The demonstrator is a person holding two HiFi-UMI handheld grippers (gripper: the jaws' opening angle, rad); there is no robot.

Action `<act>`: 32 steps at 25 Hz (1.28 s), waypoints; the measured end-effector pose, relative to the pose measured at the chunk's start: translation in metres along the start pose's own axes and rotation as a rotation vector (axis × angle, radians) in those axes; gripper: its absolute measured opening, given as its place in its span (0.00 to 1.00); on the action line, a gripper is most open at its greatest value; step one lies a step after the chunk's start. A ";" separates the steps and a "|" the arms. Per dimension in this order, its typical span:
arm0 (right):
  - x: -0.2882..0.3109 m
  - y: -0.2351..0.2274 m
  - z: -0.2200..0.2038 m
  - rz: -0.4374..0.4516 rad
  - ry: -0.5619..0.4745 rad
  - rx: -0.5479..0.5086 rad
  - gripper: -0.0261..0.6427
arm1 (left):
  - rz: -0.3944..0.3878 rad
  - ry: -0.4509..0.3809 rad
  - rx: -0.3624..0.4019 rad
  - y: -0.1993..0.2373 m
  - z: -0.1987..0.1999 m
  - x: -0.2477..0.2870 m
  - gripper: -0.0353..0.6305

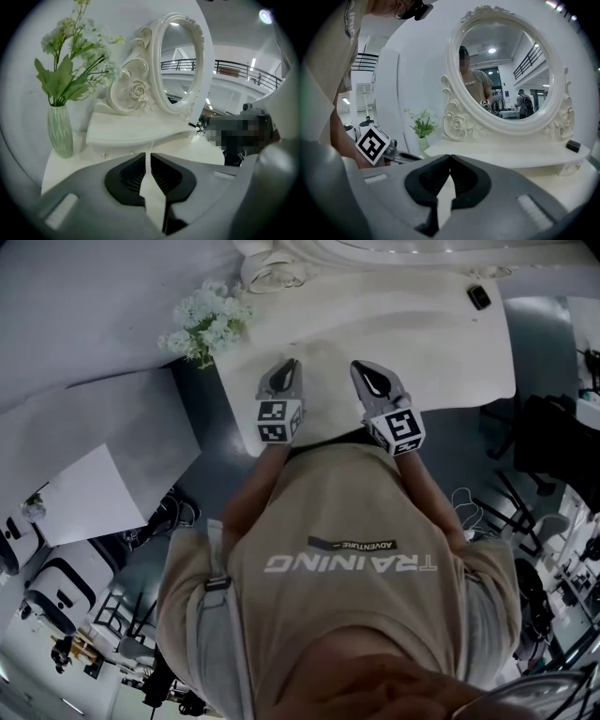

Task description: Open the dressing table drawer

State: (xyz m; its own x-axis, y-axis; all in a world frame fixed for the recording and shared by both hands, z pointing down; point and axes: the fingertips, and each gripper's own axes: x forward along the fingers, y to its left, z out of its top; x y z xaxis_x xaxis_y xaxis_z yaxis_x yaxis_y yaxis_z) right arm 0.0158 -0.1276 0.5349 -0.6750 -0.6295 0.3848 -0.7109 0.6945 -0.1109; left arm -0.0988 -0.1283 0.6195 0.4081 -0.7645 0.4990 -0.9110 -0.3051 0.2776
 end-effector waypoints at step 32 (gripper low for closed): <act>0.024 -0.073 -0.016 0.281 0.008 -0.028 0.04 | 0.439 0.125 -0.064 0.032 -0.015 0.080 0.21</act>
State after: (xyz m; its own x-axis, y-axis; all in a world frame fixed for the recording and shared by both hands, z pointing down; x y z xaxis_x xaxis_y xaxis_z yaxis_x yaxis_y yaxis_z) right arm 0.0547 -0.1881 0.5672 -0.8433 -0.4082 0.3498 -0.4902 0.8509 -0.1890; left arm -0.0944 -0.1902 0.6808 -0.0083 -0.7380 0.6747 -0.9952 0.0716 0.0661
